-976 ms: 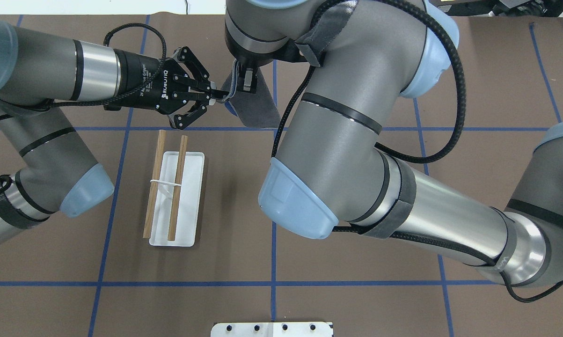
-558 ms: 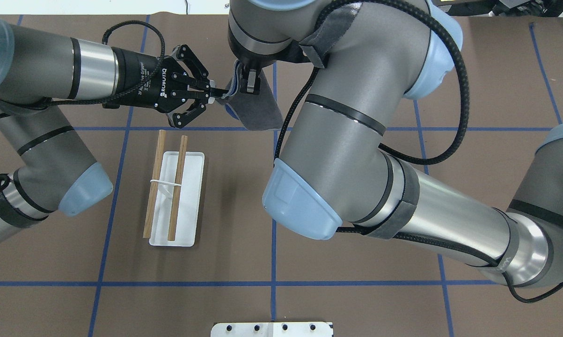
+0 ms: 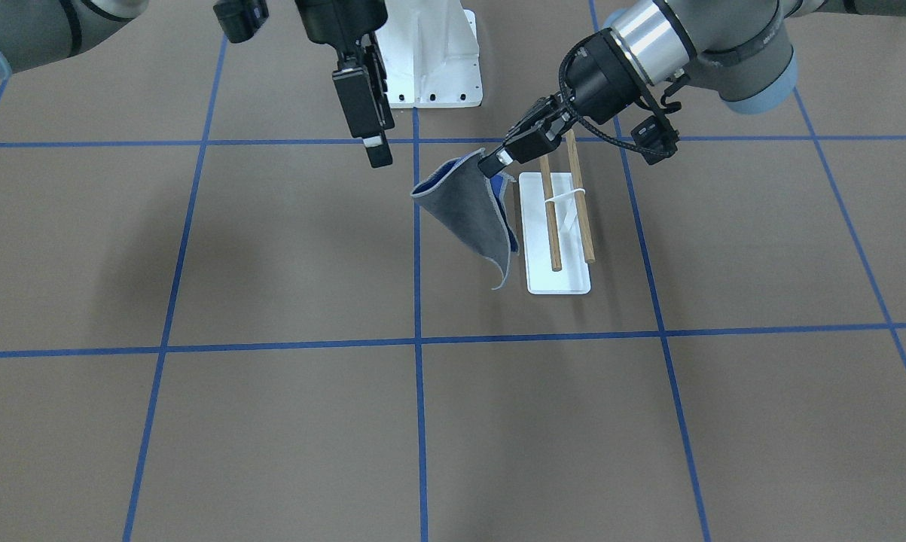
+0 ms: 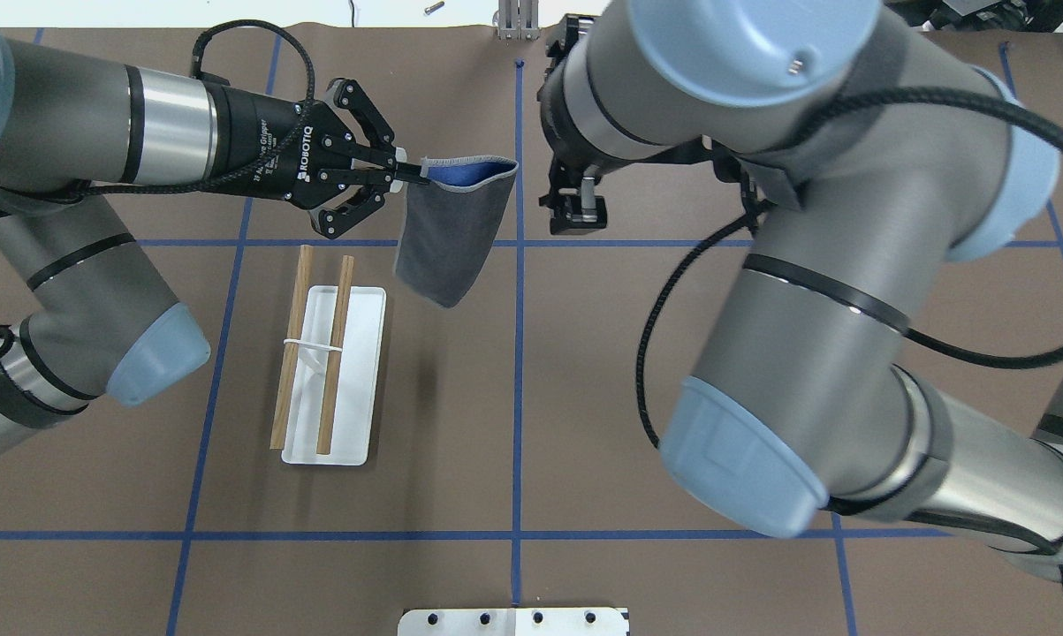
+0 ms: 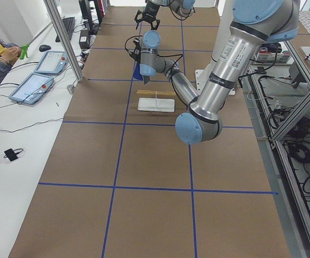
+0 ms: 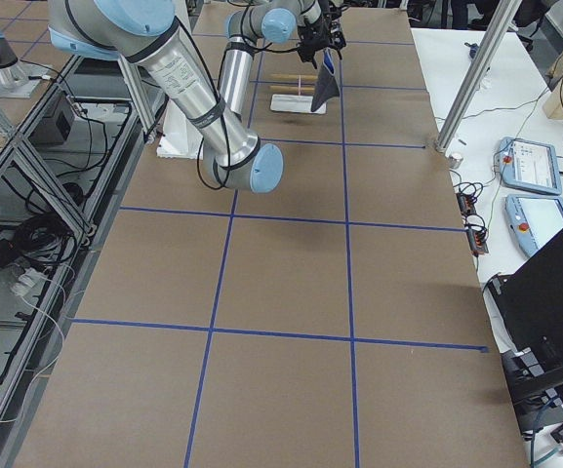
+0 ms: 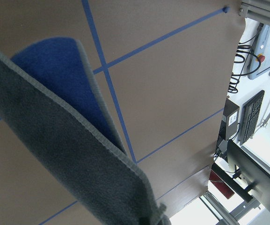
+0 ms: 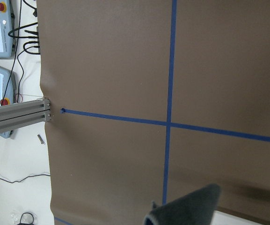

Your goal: Hang towel on rack

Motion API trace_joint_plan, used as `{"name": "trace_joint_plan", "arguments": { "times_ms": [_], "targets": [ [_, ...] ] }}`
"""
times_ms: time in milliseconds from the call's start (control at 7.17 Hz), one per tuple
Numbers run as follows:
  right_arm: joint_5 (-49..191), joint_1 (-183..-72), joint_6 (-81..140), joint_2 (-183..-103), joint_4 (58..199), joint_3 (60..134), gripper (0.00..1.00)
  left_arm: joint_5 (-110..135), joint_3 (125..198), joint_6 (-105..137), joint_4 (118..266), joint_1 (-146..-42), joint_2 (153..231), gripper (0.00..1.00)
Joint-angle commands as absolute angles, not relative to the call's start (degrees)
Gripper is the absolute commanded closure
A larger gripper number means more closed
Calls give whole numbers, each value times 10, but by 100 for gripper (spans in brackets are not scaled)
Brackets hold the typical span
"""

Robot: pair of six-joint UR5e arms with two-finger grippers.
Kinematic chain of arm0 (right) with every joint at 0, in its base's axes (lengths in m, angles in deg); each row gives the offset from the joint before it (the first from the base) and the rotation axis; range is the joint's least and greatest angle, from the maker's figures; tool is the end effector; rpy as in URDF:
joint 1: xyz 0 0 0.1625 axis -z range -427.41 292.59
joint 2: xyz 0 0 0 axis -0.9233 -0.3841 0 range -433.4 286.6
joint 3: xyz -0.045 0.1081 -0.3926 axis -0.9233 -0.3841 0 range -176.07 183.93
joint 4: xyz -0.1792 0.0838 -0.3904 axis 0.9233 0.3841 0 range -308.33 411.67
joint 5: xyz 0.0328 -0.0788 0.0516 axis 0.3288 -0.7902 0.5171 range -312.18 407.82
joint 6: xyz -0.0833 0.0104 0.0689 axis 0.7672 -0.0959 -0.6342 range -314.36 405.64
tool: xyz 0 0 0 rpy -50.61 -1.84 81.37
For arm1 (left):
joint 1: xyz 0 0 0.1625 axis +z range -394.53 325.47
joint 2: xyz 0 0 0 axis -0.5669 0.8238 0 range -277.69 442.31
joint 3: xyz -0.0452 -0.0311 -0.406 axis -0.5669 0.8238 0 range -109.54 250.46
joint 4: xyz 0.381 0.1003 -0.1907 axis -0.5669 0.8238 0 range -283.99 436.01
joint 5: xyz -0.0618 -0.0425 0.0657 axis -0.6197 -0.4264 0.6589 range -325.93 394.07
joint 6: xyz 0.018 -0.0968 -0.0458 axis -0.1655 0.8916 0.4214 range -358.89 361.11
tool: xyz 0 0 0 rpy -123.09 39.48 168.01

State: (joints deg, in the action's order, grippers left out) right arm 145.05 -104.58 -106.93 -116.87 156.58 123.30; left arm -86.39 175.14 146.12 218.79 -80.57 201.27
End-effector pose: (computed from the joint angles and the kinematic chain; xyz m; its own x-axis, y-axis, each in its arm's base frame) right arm -0.3592 -0.4224 0.0051 -0.2760 0.8957 0.3487 -0.5788 0.1347 -0.8042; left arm 0.3477 -0.4733 0.1238 -0.2662 -0.7411 -0.6163 0.0918 0.6170 -0.7816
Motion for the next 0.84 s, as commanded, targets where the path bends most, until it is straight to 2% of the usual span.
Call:
{"name": "trace_joint_plan", "arguments": {
  "times_ms": [0,279,697],
  "targets": [
    [1455,-1056,-980,-1256,1567,1305,0,-900,1759,1296,2196,-795,2012,100],
    [1464,-1067,-762,-1329,1567,1336,0,-937,1762,1167,2196,-778,1993,100],
    [1464,-1089,-554,-1413,1563,1334,0,-1016,1762,973,2226,-767,1929,100]
  ]
}}
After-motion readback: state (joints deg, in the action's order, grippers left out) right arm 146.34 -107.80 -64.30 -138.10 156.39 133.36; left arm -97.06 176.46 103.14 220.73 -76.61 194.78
